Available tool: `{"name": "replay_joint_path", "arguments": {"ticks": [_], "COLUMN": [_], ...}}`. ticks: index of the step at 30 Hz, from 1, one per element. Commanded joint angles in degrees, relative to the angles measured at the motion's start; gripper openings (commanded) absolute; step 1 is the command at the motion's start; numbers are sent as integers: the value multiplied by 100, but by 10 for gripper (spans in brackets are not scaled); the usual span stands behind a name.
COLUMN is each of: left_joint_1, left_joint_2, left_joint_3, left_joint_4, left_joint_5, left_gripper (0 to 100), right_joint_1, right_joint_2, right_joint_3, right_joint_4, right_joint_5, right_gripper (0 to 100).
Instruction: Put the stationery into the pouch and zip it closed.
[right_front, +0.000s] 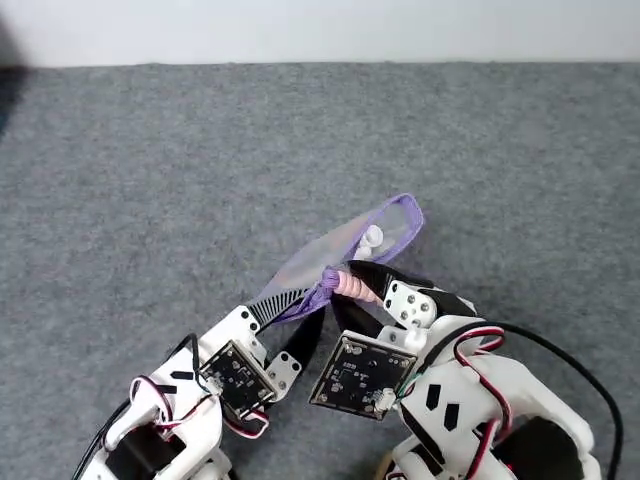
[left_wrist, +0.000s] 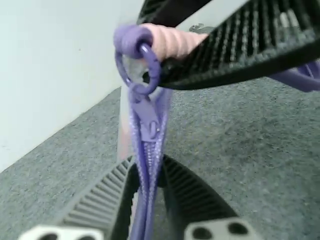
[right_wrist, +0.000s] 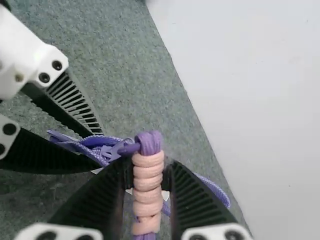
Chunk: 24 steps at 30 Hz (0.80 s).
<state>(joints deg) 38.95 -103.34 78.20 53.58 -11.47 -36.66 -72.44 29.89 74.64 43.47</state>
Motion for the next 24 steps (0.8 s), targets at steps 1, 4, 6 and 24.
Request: {"name": "replay_joint_path", "arguments": {"ticks": [1, 4, 6, 24], "left_joint_1": [26, 18, -105, -853], "left_joint_2": [-70, -70, -70, -79], "left_joint_3": [-136, -277, -400, -1156], "left_joint_4": [-132, -105, 44, 1169], "left_joint_5": [-44, -44, -26, 9], "left_gripper": [13, 13, 12, 11], "right_joint_1": [180, 725, 1103, 2967], "right_joint_2": [40, 66, 75, 75], "right_joint_3": [-35, -35, 62, 1811], "right_joint_4": [-119, -268, -470, -3090], "right_joint_5": [53, 35, 35, -334], "right_gripper": [8, 8, 8, 8]}}
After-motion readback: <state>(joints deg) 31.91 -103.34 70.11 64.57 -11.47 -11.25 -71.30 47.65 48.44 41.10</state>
